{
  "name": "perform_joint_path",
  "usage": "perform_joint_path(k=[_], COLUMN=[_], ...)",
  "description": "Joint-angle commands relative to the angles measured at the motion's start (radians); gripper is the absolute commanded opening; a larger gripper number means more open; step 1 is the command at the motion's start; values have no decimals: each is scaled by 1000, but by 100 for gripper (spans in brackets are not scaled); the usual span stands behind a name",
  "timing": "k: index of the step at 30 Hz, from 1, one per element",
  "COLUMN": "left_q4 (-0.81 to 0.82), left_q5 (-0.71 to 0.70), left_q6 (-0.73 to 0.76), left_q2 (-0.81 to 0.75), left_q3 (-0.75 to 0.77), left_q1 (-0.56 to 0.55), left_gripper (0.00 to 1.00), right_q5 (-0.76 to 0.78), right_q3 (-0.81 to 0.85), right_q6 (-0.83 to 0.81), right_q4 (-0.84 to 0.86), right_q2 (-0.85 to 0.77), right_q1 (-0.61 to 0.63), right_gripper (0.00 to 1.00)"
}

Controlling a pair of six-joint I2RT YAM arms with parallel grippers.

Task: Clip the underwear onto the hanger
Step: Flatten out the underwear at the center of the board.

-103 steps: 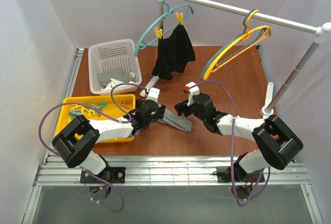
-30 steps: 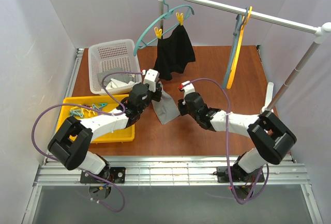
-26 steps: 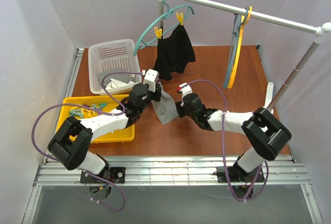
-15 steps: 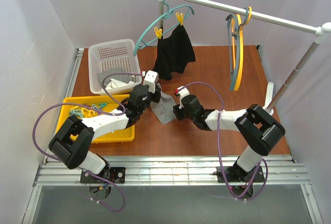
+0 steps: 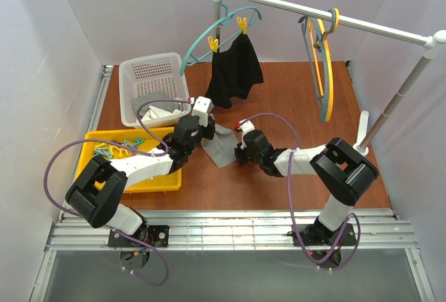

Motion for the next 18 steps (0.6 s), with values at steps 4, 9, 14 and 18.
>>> perform_joint_path(k=[4, 9, 14, 18], left_q4=[18, 55, 35, -3], left_q5=[-28, -28, -8, -37], left_q6=[16, 14, -15, -36], left_q2=[-55, -116, -188, -280], left_q3=[-36, -77, -122, -140], left_q1=[7, 7, 2, -38], left_gripper=[0, 0, 0, 0], right_q5=[42, 117, 180, 245], right_q3=[3, -31, -56, -60], right_q6=[13, -18, -36, -42], right_q4=[-58, -70, -109, -159], right_q2=[-9, -116, -277, -418], right_q1=[6, 7, 20, 44], right_gripper=[4, 1, 1, 1])
